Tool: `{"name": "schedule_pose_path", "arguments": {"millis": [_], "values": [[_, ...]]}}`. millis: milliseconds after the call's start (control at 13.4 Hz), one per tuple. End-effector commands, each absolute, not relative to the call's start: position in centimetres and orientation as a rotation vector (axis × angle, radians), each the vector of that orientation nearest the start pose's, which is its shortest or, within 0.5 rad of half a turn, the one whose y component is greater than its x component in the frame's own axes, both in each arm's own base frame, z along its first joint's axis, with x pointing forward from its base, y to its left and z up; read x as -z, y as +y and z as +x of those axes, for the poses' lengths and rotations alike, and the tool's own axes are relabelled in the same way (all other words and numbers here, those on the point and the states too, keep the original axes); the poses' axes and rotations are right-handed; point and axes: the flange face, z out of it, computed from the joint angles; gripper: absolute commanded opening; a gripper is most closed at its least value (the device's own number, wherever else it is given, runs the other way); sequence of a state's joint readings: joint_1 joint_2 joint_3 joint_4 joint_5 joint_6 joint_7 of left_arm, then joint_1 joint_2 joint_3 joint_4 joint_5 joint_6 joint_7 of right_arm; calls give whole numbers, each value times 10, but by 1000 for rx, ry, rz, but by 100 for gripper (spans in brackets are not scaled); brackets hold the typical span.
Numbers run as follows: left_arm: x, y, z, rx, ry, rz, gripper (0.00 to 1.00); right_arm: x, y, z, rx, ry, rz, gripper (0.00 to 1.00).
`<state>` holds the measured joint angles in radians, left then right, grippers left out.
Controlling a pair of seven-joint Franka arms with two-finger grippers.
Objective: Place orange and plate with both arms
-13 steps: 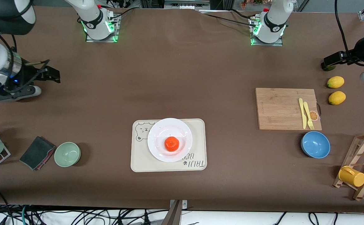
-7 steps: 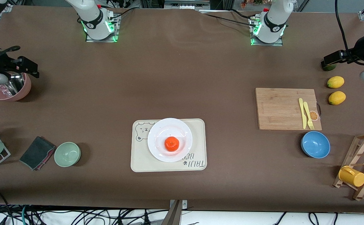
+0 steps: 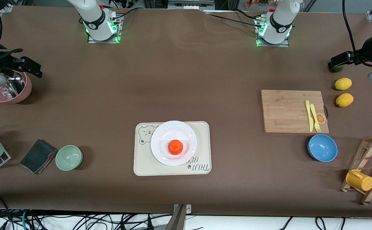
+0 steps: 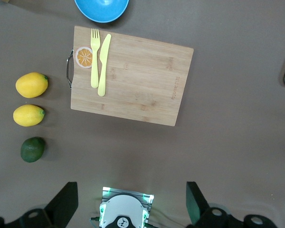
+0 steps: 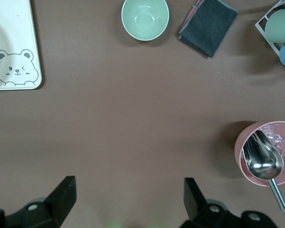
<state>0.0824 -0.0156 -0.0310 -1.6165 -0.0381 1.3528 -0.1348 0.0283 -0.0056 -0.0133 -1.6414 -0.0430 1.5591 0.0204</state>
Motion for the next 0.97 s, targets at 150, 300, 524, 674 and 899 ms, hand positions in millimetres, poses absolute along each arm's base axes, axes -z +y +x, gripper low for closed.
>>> {"name": "schedule_pose_path", "arguments": {"millis": [150,300,524,674,899], "values": [[-602,21,522,-402,-275,-3159,100,-596,4,545,-125,28,-3182,100],[-602,21,522,-402,-273,-3159,100,-597,5,545,-128,9,-3187,100],[-603,21,521,-402,-275,-3159,100,-599,7,546,-121,1,-3189,100],[-603,22,521,-401,-275,-3158,100,-599,8,546,-121,-1,-3186,100],[-603,22,521,-401,-275,-3158,100,-598,6,544,-138,7,-3183,100]]}}
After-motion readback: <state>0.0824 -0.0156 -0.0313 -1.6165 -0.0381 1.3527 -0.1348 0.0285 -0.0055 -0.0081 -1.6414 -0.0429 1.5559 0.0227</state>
